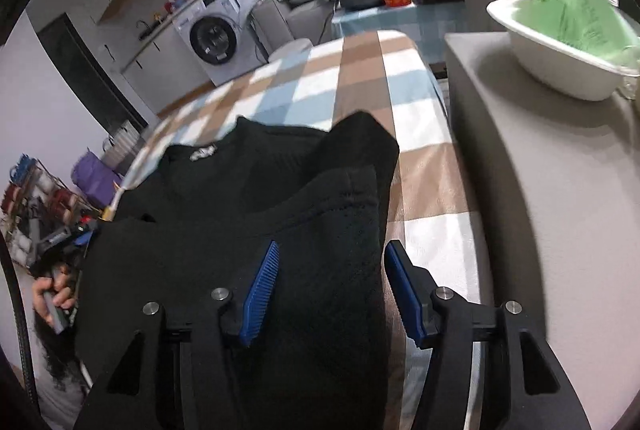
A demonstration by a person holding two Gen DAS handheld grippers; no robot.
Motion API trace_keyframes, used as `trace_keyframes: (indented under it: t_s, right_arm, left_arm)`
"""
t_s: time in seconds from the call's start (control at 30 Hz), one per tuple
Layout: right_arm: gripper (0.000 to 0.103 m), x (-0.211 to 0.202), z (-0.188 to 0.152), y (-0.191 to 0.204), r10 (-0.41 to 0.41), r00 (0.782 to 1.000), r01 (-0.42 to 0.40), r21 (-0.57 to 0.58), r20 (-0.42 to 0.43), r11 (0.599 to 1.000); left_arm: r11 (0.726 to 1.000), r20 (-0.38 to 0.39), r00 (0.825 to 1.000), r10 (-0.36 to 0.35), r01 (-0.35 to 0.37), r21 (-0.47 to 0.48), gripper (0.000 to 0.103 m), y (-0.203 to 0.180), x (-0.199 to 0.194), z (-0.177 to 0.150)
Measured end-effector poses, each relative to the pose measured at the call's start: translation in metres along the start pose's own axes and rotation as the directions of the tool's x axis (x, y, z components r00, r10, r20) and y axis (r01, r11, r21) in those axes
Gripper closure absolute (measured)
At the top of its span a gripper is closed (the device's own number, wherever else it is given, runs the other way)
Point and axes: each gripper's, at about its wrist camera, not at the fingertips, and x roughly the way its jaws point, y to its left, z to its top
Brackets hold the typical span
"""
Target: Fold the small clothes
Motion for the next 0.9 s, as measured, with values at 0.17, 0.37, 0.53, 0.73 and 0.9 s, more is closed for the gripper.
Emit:
trace_keyframes:
  t_s: [0.17, 0.37, 0.53, 0.73, 0.9]
  right_arm:
    - [0.092, -0.003, -0.004, 0.010, -0.069, 0.997, 0.071, -0.051, 0.026, 0.996]
    - [0.093, -0.036, -0.011, 0.025, 0.061, 0.993, -0.047, -0.132, 0.102, 0.990]
    - [0.093, -0.038, -0.016, 0.041, 0.112, 0.991, -0.094, -0.215, 0.075, 0.972]
    - [0.081, -0.023, -0.017, 0.044, 0.093, 0.996, -0.085, -0.236, 0.019, 0.968]
    - [0.062, -0.014, -0.015, 0.040, 0.100, 0.995, -0.094, -0.220, 0.014, 0.971]
  left_arm:
    - [1.000, -0.033, 0.999, 0.016, -0.016, -0.012, 0.053, 0.008, 0.004, -0.004]
    - [0.998, -0.081, 0.996, -0.047, 0.050, 0.034, 0.053, 0.005, 0.006, -0.015]
    - [0.998, -0.090, 0.995, -0.046, 0.049, 0.030, 0.059, -0.001, 0.015, -0.012]
    - [0.998, -0.077, 0.996, -0.050, 0.054, 0.042, 0.088, -0.006, 0.015, -0.010]
    - [0.998, -0.092, 0.994, -0.055, 0.056, 0.015, 0.083, -0.002, 0.019, -0.008]
